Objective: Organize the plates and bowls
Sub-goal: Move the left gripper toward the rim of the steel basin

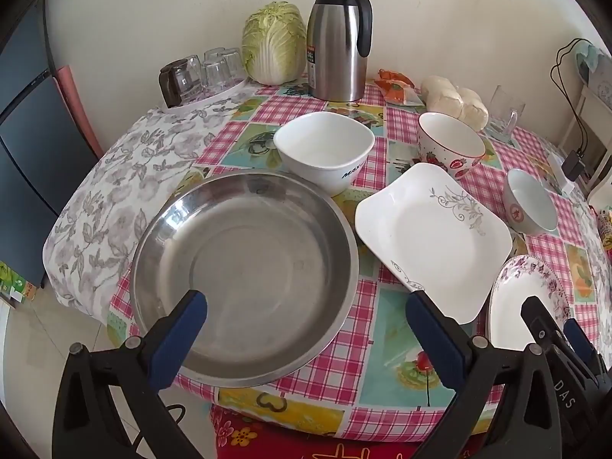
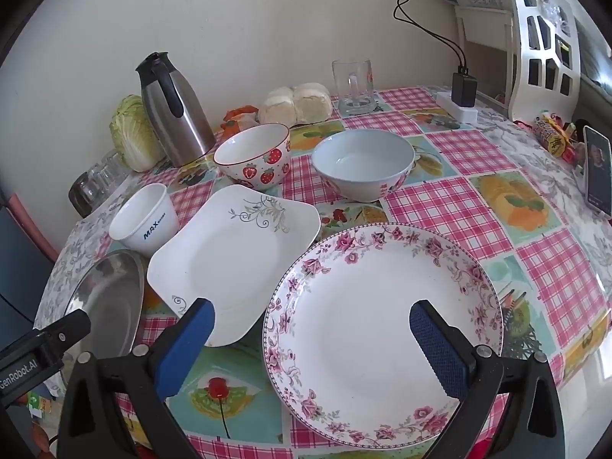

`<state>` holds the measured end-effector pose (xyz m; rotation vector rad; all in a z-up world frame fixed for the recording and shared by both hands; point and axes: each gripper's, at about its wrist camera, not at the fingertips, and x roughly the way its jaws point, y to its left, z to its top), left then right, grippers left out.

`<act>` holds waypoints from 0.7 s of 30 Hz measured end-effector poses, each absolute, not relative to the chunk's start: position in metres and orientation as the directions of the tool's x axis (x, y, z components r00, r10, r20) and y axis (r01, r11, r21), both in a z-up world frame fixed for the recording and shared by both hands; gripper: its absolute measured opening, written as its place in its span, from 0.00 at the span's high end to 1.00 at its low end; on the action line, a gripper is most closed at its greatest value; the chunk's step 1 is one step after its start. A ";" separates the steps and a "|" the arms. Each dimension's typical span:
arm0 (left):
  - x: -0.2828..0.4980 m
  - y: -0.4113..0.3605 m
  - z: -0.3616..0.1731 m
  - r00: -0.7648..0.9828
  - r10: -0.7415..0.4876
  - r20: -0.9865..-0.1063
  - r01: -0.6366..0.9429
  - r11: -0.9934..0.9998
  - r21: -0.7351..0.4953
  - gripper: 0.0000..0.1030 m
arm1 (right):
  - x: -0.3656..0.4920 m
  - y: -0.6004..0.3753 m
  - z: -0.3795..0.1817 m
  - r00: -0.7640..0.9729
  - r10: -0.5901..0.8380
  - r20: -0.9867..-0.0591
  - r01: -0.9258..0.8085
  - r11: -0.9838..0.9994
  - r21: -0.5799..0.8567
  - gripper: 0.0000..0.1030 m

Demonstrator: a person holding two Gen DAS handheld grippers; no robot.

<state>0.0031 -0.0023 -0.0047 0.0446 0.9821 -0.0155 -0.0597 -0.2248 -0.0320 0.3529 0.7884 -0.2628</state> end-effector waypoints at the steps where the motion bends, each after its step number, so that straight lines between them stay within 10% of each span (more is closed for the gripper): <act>1: 0.003 -0.002 -0.005 0.555 0.008 -0.832 0.033 0.999 0.032 0.00 | -0.060 -0.225 -0.032 0.677 -0.102 -0.729 0.359 0.911 0.206 0.00; 21: 0.002 0.003 -0.008 0.565 0.017 -0.825 0.040 0.998 0.048 0.00 | -0.059 -0.225 -0.034 0.678 -0.099 -0.728 0.358 0.910 0.210 0.00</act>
